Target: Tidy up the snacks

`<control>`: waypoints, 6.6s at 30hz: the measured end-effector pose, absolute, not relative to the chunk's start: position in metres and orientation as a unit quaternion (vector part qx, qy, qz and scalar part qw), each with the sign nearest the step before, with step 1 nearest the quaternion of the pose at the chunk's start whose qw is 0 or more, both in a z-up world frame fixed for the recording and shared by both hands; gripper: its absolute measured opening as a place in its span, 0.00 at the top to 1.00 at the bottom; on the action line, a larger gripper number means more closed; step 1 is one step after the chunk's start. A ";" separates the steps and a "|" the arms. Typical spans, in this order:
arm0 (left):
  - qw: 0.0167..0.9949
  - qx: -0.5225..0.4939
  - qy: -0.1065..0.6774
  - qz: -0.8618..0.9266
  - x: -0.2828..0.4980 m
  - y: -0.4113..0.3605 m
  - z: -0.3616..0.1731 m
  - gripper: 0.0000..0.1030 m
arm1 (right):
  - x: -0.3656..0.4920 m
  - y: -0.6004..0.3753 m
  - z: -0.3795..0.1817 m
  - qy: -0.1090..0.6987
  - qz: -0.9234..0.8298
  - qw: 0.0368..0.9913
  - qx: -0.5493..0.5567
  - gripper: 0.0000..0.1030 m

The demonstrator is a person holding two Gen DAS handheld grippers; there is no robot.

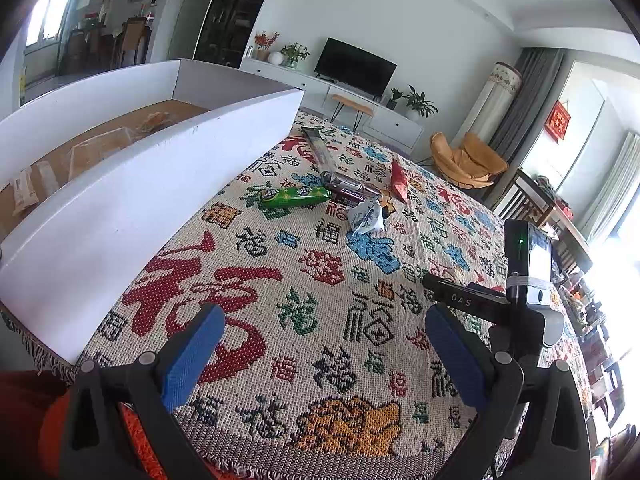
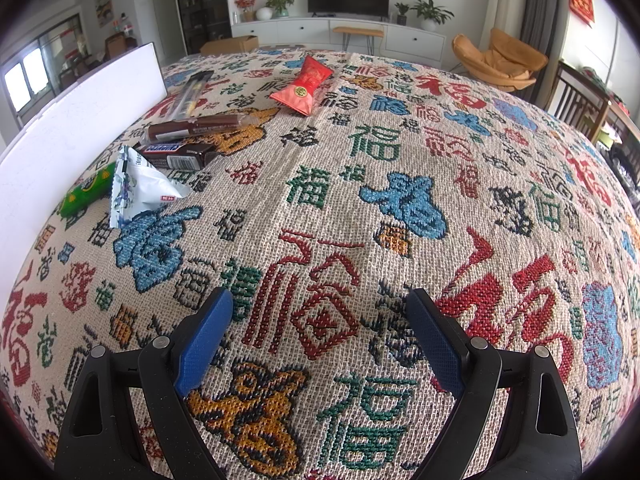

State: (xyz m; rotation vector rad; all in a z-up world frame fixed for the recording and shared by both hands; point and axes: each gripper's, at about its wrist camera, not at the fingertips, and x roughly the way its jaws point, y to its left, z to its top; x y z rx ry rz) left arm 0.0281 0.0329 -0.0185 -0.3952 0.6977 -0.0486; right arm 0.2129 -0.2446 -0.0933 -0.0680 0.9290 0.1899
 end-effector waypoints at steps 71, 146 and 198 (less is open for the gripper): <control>0.875 -0.016 0.483 0.019 0.120 -0.008 -0.079 0.00 | 0.213 -0.245 -0.093 0.448 0.092 0.889 -0.031 0.12; 0.878 -0.015 0.477 0.019 0.122 -0.009 -0.080 0.00 | 0.279 -0.133 -0.086 0.457 0.261 0.847 -0.075 0.51; 0.874 -0.014 0.485 0.019 0.124 -0.009 -0.080 0.00 | 0.218 -0.267 -0.089 0.440 0.130 0.887 -0.057 0.19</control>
